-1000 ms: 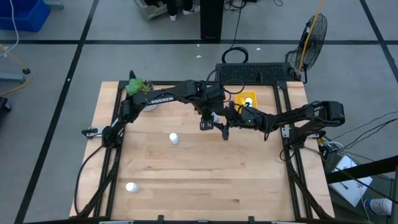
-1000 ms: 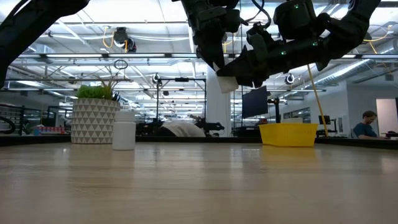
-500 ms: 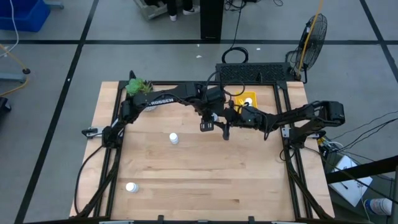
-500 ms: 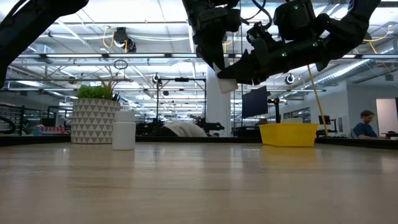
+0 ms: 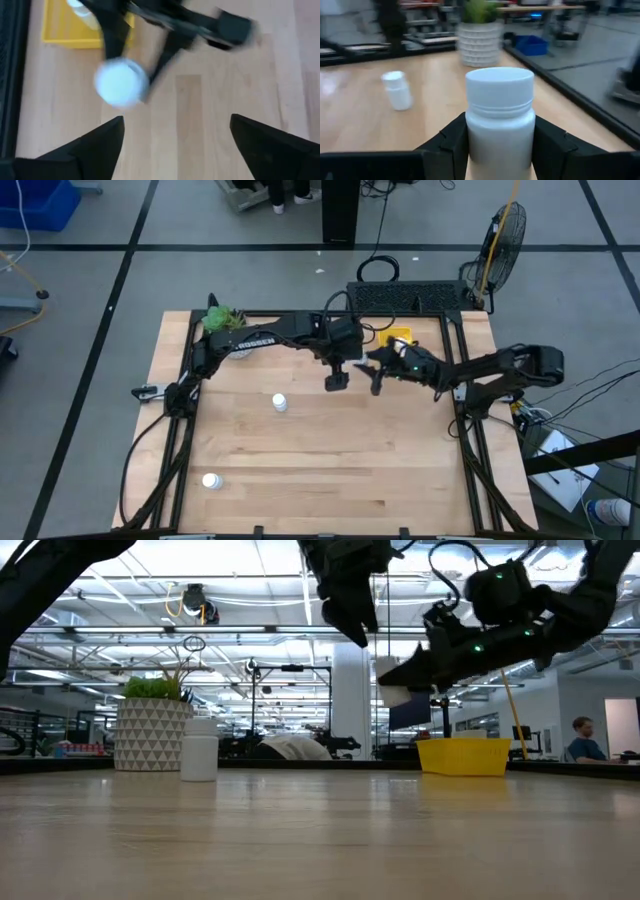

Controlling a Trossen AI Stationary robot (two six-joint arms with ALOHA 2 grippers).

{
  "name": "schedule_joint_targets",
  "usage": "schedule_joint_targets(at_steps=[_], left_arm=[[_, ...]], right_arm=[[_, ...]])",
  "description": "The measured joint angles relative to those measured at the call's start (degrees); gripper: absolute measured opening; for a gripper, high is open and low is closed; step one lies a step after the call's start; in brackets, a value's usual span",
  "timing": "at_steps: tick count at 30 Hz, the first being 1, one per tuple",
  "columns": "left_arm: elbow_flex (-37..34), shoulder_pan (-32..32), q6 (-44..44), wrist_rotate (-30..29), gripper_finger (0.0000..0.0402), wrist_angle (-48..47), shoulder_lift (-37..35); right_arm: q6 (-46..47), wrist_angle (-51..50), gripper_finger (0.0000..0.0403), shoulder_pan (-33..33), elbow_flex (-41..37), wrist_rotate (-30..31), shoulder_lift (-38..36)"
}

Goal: Pick and place pill bottles into a basket
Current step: Put the top white medicine bottle into the yellow bin

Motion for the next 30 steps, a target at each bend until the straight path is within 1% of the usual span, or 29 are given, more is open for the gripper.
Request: schedule_joint_targets(at_steps=[6, 12, 15, 21, 26, 30], left_arm=[[0.00, 0.28, 2.86, 1.97, 0.0327, 0.19, -0.02], [0.00, 0.66, 3.71, 3.20, 0.0308, 0.60, -0.02], [0.00, 0.78, 3.90, 3.34, 0.0305, 0.80, -0.02], [0.00, 0.92, 3.90, 3.31, 0.0314, 1.42, -0.02], [0.00, 0.92, 3.93, 3.31, 0.0322, 1.42, -0.02], [0.00, 0.92, 4.30, 3.29, 0.0323, 1.42, -0.04]], right_arm=[[2.45, 1.88, 0.0149, -6.53, -7.45, 0.25, -8.42], [4.97, 3.58, 0.0149, -13.70, -13.03, 0.38, -14.38], [5.31, 3.53, 0.0149, -16.76, -13.79, 1.84, -15.24], [5.28, 4.72, 0.0149, -21.63, -13.80, 1.52, -15.04], [5.50, 3.65, 0.0149, -25.18, -13.80, 1.29, -15.02], [6.49, 3.20, 0.0149, -28.43, -13.80, -2.72, -15.01]])
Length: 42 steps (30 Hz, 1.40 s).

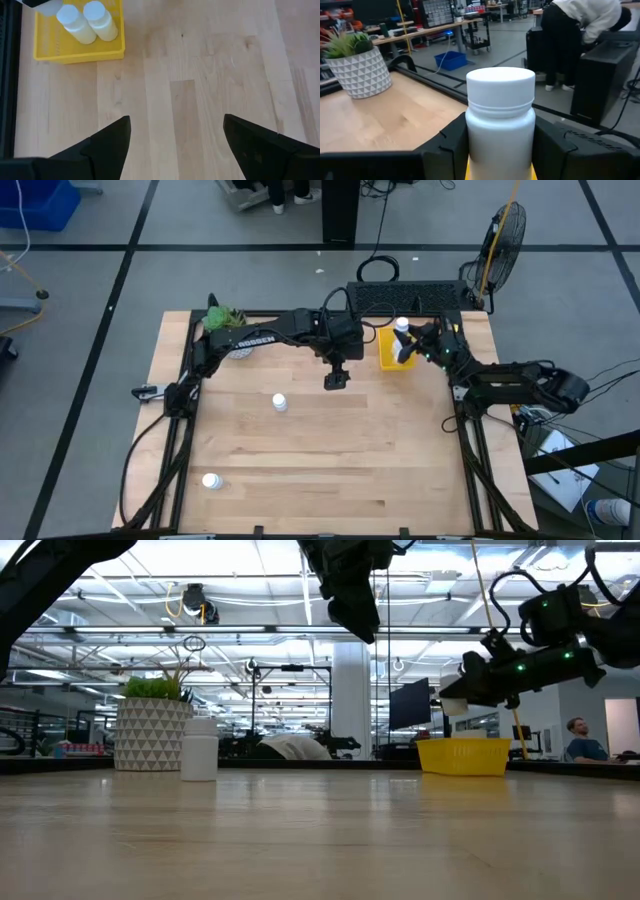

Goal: Pick and place pill bottles into a basket
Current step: Put the top white medicine bottle into the yellow bin

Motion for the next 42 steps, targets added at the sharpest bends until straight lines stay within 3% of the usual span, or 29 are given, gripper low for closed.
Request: schedule_joint_targets(at_steps=[8, 23, 32, 42], left_arm=[[0.00, 0.16, 0.94, 0.51, 0.0317, 1.70, 0.00], [0.00, 2.77, 1.51, 3.36, 0.0317, 2.33, -0.05], [-0.02, 2.99, 1.50, 3.43, 0.0319, 4.00, -0.05], [-0.02, 3.02, 2.16, 3.43, 0.0318, 5.31, -0.05]], right_arm=[[1.43, 4.52, 0.0149, -2.86, 0.01, -9.31, 0.02], [5.23, 13.97, 0.0149, -2.82, -7.33, -12.44, -0.07], [4.90, 11.75, 0.0149, 0.92, -6.83, -12.42, -0.02], [0.36, 0.57, 0.0149, 2.06, 4.00, -10.98, 2.17]])
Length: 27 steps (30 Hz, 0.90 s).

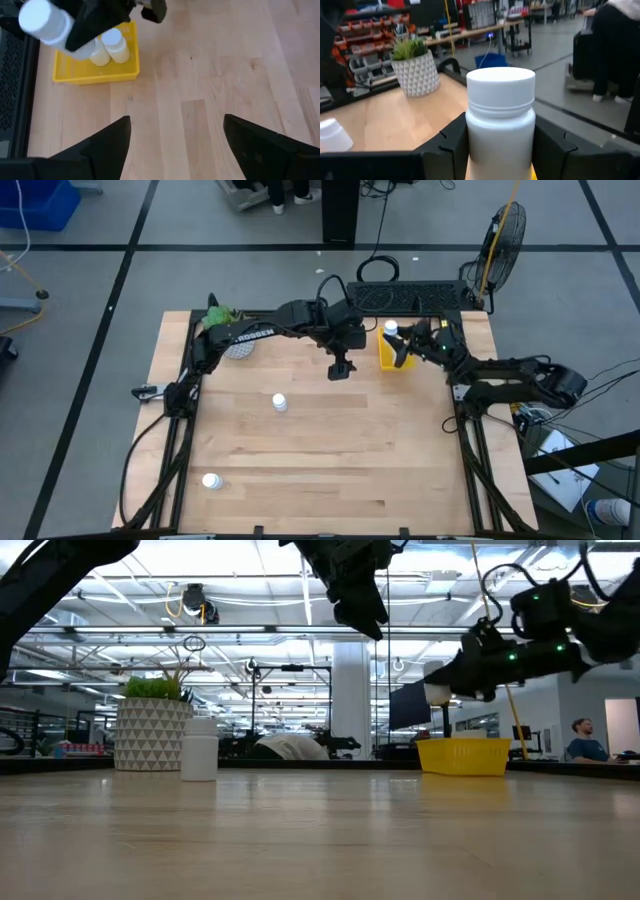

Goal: Pick and place pill bottles into a basket
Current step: Put the top white medicine bottle into the yellow bin

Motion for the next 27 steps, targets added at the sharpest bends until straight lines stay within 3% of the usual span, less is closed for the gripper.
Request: schedule_joint_targets(at_steps=[8, 16, 27], left_arm=[[0.00, 0.04, 0.47, 0.00, 0.0316, -0.15, 0.00], [0.00, 0.00, 0.48, 0.00, 0.0328, -0.72, 0.00], [-0.02, 0.60, 1.29, 0.00, 0.0315, -1.84, 0.00]], right_arm=[[0.28, 0.67, 0.0149, -0.21, 5.84, -1.33, 9.86], [3.43, 9.73, 0.0149, -3.86, 6.77, -1.57, 21.65], [3.48, 9.80, 0.0149, -7.77, 5.13, -4.55, 22.93]])
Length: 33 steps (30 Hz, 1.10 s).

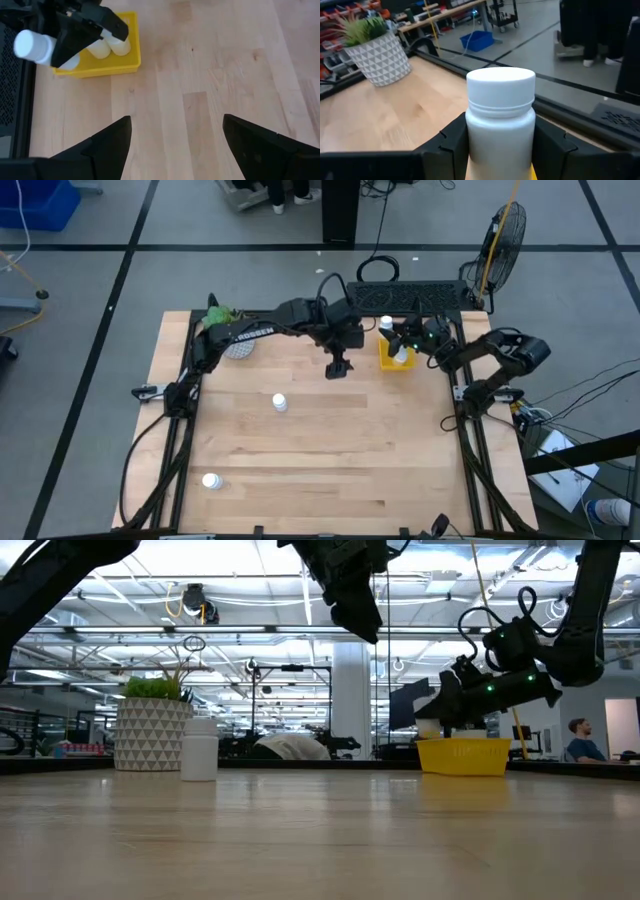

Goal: Pick and place pill bottles into a basket
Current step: Put the top white medicine bottle into the yellow bin

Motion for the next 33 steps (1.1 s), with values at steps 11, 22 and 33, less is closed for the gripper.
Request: schedule_joint_targets(at_steps=[11, 22, 33], left_arm=[[0.00, 0.47, -0.04, 0.00, 0.0321, 0.15, 0.00], [0.00, 0.47, -0.45, 0.00, 0.0323, 0.16, 0.00], [0.00, 0.47, -0.63, 0.00, 0.0317, 0.14, 0.00]], right_arm=[[-0.65, -0.06, 0.0149, -2.48, -2.69, -1.97, 0.02], [-0.51, -0.09, 0.0149, -1.66, -2.66, -3.06, 0.02], [0.36, 2.58, 0.0149, -3.16, -2.60, -2.96, 0.02]])
